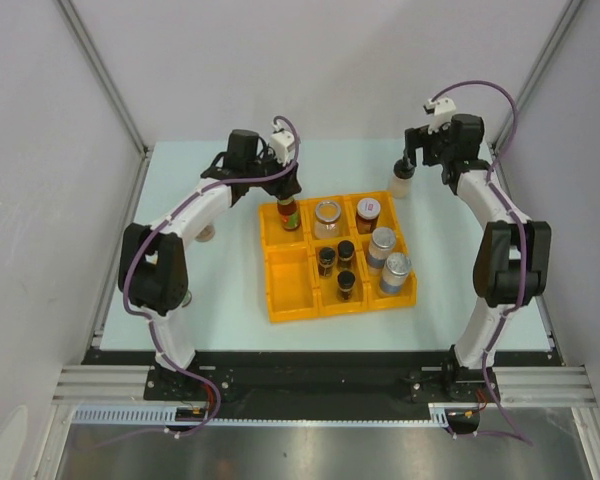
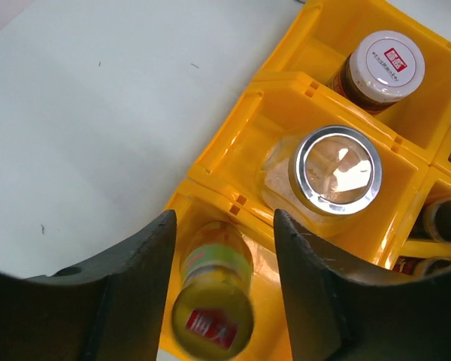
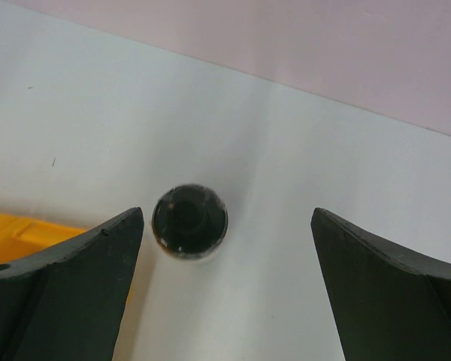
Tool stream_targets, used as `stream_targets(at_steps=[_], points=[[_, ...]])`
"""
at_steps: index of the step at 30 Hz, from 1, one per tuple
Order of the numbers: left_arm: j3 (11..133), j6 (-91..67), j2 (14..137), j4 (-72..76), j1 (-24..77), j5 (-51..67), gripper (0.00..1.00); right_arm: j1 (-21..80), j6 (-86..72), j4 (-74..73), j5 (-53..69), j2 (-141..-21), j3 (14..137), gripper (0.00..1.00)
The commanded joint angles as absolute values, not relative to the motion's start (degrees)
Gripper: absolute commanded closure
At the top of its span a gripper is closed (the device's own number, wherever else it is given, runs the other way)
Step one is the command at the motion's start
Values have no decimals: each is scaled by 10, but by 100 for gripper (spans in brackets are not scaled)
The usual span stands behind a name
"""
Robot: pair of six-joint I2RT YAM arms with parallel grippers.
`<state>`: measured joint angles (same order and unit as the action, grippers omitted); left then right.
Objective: Organize the condiment bottles
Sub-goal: Place the bottle in the storage box.
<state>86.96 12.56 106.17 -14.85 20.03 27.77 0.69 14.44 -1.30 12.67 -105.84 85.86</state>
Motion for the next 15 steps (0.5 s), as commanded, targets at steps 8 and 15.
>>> stream_targets(at_steps=[8,15], points=[[857,127,1041,-111,203,308,32,32,120,-63,107,-1207,1015,0],[862,115,1025,-111,203,320,25,40,122,-70,93,-1240,1023,0]])
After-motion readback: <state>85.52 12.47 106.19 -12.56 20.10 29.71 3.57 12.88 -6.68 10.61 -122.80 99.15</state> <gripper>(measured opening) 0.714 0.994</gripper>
